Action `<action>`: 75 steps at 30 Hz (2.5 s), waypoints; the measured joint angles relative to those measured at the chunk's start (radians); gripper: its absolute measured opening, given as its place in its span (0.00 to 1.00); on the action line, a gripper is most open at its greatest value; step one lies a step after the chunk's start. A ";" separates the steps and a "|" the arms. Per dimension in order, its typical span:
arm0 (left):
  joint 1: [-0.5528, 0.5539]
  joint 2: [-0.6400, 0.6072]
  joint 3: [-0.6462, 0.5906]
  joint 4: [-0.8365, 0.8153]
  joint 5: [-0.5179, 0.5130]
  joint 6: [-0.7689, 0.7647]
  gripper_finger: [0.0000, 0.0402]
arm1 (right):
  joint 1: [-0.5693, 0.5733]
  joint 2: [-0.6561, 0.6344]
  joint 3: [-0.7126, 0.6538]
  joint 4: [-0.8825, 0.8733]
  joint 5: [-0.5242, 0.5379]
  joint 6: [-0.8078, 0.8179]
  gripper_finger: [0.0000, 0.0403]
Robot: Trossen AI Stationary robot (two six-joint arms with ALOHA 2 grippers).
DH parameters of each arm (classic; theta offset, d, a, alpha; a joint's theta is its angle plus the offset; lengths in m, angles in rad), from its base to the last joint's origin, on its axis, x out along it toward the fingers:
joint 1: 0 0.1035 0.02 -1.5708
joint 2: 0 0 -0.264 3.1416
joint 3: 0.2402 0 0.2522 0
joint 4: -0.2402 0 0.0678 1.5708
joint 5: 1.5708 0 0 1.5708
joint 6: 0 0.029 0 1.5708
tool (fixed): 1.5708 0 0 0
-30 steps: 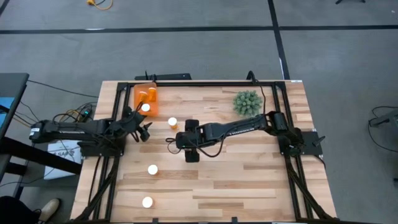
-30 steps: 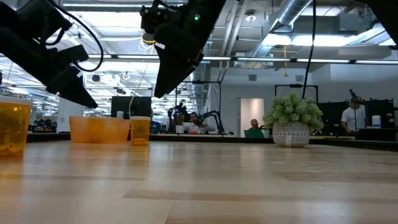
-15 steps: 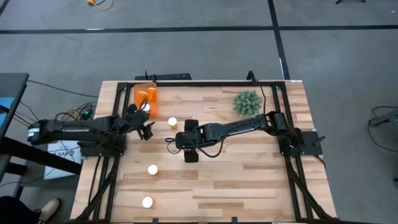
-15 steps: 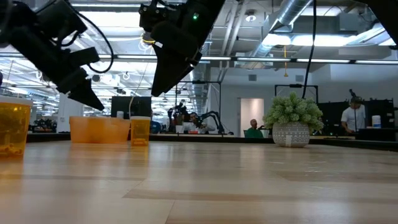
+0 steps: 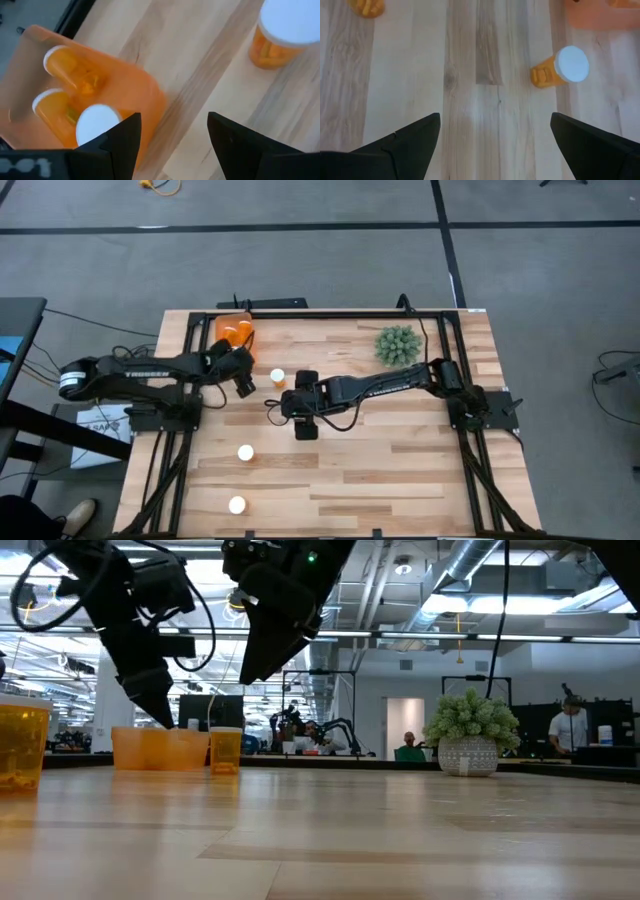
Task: Pick and place pill bottles into a basket
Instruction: Adjust the orange container
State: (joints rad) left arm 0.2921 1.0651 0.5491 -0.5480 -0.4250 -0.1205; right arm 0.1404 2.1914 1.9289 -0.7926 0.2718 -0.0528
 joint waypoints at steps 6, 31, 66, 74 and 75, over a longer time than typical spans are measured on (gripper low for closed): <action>0.030 0.035 0.036 -0.003 0.051 0.048 0.51 | -0.004 0.000 0.000 -0.009 0.000 -0.005 0.92; 0.131 0.035 0.046 -0.018 0.141 0.195 0.46 | -0.005 0.000 0.000 -0.014 0.000 -0.008 0.92; 0.120 0.211 0.138 -0.063 0.158 0.274 0.31 | -0.005 0.000 0.000 -0.014 0.000 -0.024 0.92; 0.134 0.174 0.169 -0.101 0.106 0.321 0.46 | -0.012 0.000 0.000 -0.014 -0.001 -0.027 0.92; 0.140 0.180 0.169 -0.099 0.106 0.328 0.47 | -0.012 0.000 0.000 -0.014 0.000 -0.027 0.92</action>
State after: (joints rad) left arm 0.4317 1.2453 0.7177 -0.6470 -0.3194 0.2070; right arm 0.1284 2.1914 1.9285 -0.8070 0.2714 -0.0795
